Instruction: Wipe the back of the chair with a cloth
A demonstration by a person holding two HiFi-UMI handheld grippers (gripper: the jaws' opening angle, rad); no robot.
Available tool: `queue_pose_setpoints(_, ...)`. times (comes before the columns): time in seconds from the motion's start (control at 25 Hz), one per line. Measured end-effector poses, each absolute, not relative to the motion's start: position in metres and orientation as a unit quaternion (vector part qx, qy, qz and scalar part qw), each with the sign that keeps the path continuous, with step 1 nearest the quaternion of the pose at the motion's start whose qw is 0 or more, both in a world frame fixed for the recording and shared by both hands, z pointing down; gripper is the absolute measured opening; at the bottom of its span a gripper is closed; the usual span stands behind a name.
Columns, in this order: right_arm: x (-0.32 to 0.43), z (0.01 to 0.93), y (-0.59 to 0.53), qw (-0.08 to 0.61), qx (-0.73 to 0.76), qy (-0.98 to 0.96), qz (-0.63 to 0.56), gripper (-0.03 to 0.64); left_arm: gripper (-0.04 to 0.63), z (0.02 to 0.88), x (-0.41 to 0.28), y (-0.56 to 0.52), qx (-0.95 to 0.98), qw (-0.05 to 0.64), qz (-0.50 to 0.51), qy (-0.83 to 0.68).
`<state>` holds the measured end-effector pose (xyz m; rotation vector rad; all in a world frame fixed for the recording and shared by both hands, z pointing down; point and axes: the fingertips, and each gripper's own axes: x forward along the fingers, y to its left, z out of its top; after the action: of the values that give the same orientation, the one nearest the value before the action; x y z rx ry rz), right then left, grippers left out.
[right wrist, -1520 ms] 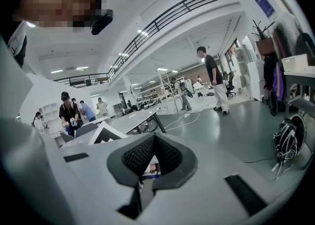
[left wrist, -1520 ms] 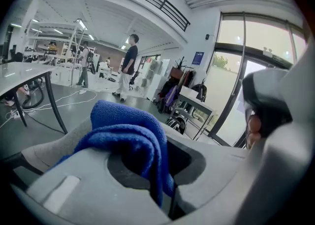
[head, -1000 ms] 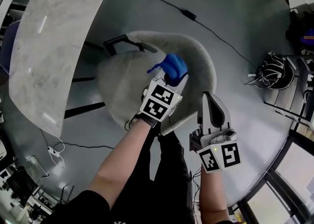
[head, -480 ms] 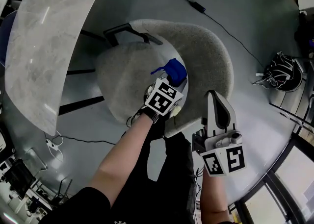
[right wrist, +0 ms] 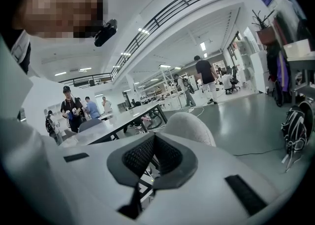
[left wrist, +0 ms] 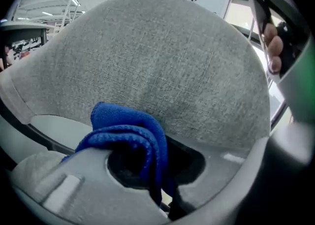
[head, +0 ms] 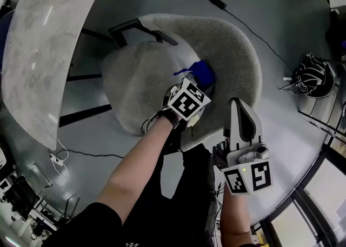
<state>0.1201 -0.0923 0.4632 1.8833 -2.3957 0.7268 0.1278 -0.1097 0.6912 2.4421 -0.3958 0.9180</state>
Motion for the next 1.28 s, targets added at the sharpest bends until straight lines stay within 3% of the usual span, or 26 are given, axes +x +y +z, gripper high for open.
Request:
queue_pose_setpoints(0.8, 0.15, 0.36, -0.075, -0.006, 0.628, -0.749, 0.212, 0.014, 0.06, 0.549, 0.164, -0.089, 0.919, 0.193, 0.328, -0.105)
queue_pose_setpoints(1.28, 0.154, 0.333, -0.071, -0.008, 0.634, -0.746, 0.204, 0.014, 0.06, 0.509, 0.172, -0.085, 0.929, 0.183, 0.306, -0.101)
